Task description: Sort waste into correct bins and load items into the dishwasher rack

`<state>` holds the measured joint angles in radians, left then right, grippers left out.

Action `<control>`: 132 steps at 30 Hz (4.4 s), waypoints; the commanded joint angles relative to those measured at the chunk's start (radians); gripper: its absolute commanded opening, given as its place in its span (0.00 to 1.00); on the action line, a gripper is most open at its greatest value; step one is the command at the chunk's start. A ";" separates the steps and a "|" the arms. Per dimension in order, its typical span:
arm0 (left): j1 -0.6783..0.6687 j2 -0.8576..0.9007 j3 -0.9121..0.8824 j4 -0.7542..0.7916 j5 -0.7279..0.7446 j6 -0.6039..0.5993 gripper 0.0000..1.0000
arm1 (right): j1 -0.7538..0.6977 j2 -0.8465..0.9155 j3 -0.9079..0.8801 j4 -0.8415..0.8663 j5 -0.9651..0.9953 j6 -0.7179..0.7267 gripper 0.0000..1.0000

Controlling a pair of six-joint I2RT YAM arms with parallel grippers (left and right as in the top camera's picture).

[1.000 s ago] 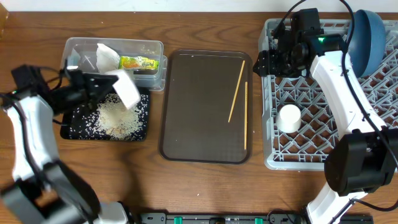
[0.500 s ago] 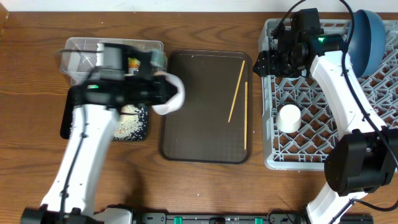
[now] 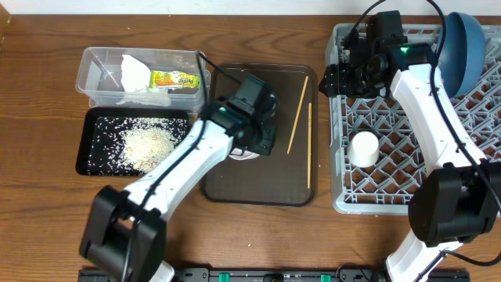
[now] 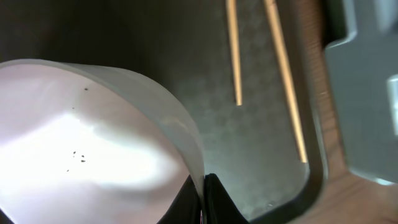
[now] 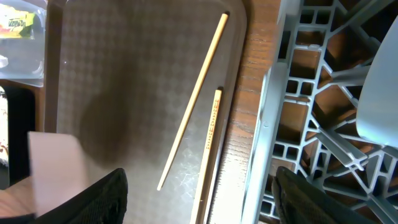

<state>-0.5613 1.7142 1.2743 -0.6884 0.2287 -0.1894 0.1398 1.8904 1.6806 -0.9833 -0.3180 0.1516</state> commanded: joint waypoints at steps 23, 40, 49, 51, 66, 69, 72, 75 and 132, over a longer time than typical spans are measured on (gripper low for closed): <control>0.517 -0.346 0.110 -0.071 -0.042 -0.101 0.70 | 0.294 0.034 -0.046 0.026 0.084 0.071 0.62; 0.564 -0.341 0.106 -0.096 -0.043 -0.101 0.87 | 0.357 0.226 -0.056 -0.007 0.086 0.095 0.33; 0.564 -0.341 0.106 -0.096 -0.043 -0.101 0.89 | 0.359 0.239 -0.074 0.007 0.130 0.095 0.24; 0.564 -0.341 0.106 -0.096 -0.043 -0.101 0.89 | 0.359 0.239 -0.087 0.017 0.130 0.095 0.23; 0.564 -0.341 0.106 -0.096 -0.043 -0.101 0.93 | 0.356 0.227 -0.116 0.072 0.130 0.098 0.01; 0.564 -0.341 0.106 -0.096 -0.043 -0.101 0.93 | 0.338 0.185 -0.097 0.063 0.131 0.098 0.01; 0.564 -0.341 0.106 -0.096 -0.043 -0.101 0.93 | 0.309 0.117 -0.069 0.045 0.135 0.098 0.01; 0.564 -0.341 0.106 -0.096 -0.043 -0.101 0.93 | 0.262 -0.002 -0.045 0.009 0.189 0.095 0.01; 0.564 -0.341 0.106 -0.096 -0.043 -0.101 0.94 | 0.151 0.058 -0.073 -0.231 1.627 0.021 0.01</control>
<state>-0.0010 1.3693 1.3788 -0.7822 0.1917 -0.2916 0.2836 1.9438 1.6085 -1.2121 1.2236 0.1844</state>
